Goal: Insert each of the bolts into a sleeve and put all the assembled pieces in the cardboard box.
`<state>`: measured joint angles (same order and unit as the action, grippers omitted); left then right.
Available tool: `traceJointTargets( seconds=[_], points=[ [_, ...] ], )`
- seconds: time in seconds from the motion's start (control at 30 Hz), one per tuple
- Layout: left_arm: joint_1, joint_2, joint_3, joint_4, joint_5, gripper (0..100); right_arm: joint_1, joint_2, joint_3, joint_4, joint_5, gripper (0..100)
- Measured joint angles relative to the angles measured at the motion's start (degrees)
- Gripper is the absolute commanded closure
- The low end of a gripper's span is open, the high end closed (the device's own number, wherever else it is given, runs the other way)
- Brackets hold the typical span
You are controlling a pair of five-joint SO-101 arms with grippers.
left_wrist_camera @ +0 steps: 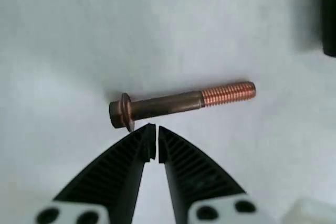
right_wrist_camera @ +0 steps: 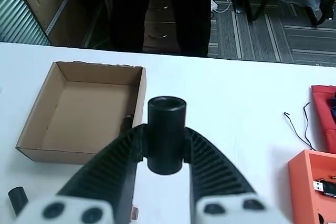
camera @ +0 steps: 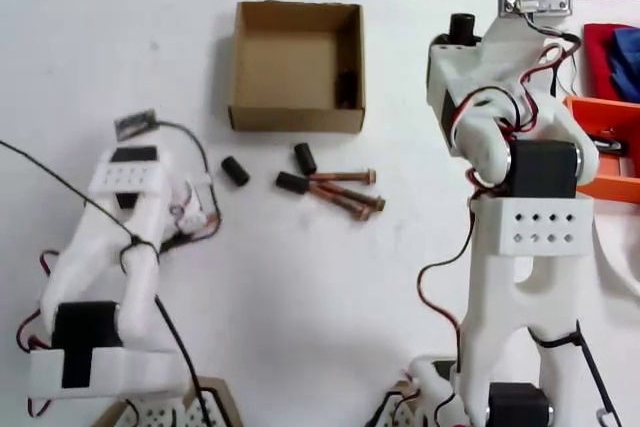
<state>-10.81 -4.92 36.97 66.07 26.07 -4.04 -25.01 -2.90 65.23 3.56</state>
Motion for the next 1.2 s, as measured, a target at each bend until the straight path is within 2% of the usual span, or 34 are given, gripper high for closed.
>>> traceJointTargets(
  seconds=[0.13, 0.47, 0.8, 1.0, 1.1, 1.2],
  points=[
    [0.0, 0.0, 0.4, -2.1, 2.5, 96, 0.0, 0.0, 0.0, 0.0, 0.0, 97.7],
    [-0.3, -1.8, 5.7, -8.4, 2.7, 96, 0.0, 0.0, 0.0, 0.0, 0.0, 97.7],
    [-0.7, -1.9, 6.1, -9.9, 2.7, 96, 0.0, 0.0, 0.0, 0.0, 0.0, 97.7],
    [-3.3, -1.8, 6.1, -15.9, 2.7, 96, 0.0, 0.0, 0.0, 0.0, 0.0, 97.7],
    [-3.5, -1.8, 5.1, -15.6, 2.7, 96, 0.0, 0.0, 0.0, 0.0, 0.0, 97.7],
    [-3.6, -1.7, 1.8, -12.0, 2.7, 96, 0.0, 0.0, 0.0, 0.0, 0.0, 97.7]
  ],
)
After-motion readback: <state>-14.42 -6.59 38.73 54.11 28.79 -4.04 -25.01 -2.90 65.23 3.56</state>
